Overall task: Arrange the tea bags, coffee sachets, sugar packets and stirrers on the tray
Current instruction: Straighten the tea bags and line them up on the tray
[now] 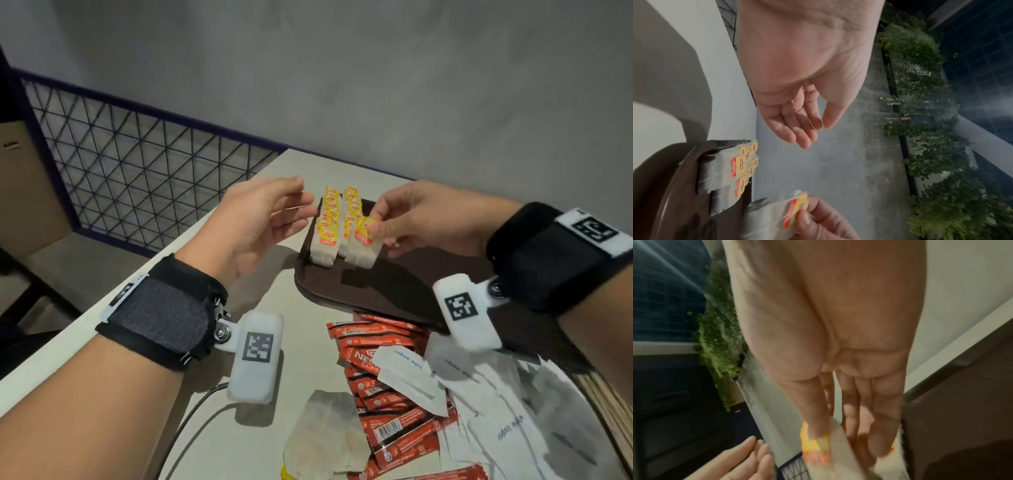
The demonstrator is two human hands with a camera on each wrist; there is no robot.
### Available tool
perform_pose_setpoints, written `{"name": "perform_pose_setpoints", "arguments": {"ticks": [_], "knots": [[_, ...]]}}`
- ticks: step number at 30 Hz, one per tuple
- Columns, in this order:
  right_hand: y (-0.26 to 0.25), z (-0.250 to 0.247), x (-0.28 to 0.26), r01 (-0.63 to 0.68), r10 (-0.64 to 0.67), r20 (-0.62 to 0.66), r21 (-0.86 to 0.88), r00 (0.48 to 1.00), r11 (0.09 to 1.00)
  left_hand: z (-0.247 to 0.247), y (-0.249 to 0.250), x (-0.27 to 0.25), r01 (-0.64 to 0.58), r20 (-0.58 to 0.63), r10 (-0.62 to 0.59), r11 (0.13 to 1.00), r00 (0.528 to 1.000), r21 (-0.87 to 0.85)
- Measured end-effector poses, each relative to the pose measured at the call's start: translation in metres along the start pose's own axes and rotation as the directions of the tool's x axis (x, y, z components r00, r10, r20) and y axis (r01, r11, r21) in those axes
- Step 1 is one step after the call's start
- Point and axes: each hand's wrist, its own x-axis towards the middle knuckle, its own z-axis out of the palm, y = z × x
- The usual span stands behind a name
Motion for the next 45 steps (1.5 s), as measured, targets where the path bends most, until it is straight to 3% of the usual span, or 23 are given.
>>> {"name": "perform_pose_setpoints", "arguments": {"ticks": [3,5,13,22,30,34,38,40,42,43,45], "knots": [[0.011,0.004,0.015,-0.082,0.082,0.146,-0.006,0.986,0.997,-0.002,-0.002,0.002,0.016,-0.024,-0.015,0.999,1.0,0.042],[0.017,0.008,0.024,-0.103,0.097,0.168,0.027,0.981,0.994,-0.001,-0.004,0.003,0.026,-0.016,-0.026,0.998,1.0,0.055],[0.032,0.019,0.049,-0.174,0.176,-0.07,0.026,0.982,0.984,0.001,-0.006,0.005,0.043,0.001,-0.043,0.994,0.999,0.098],[0.018,0.03,0.029,-0.29,0.292,-0.082,0.036,0.953,0.956,0.002,-0.009,0.002,0.041,0.001,-0.041,0.99,0.999,0.132],[0.015,0.044,0.028,-0.209,0.211,-0.063,0.026,0.976,0.978,0.002,-0.005,0.0,0.031,-0.003,-0.031,0.991,1.0,0.132],[0.015,0.05,0.035,-0.194,0.196,-0.103,0.037,0.975,0.98,0.005,-0.002,-0.003,0.022,-0.013,-0.02,0.992,1.0,0.124],[0.011,0.047,0.028,-0.191,0.186,-0.176,-0.013,0.967,0.982,0.014,0.007,-0.016,-0.013,0.056,0.003,0.985,0.998,0.171],[0.007,0.042,0.012,-0.174,0.13,-0.242,-0.168,0.961,0.97,0.015,0.014,-0.029,-0.05,0.078,0.034,0.973,0.996,0.224],[-0.002,0.038,-0.018,-0.107,-0.018,-0.276,-0.43,0.961,0.896,0.013,0.026,-0.048,-0.113,0.081,0.092,0.942,0.992,0.317],[-0.008,0.041,-0.041,-0.052,-0.086,-0.248,-0.501,0.965,0.864,0.012,0.033,-0.06,-0.147,0.095,0.12,0.918,0.988,0.369],[-0.016,0.056,-0.091,0.082,-0.147,-0.098,-0.482,0.984,0.872,0.009,0.048,-0.087,-0.201,0.143,0.151,0.87,0.978,0.451]]}}
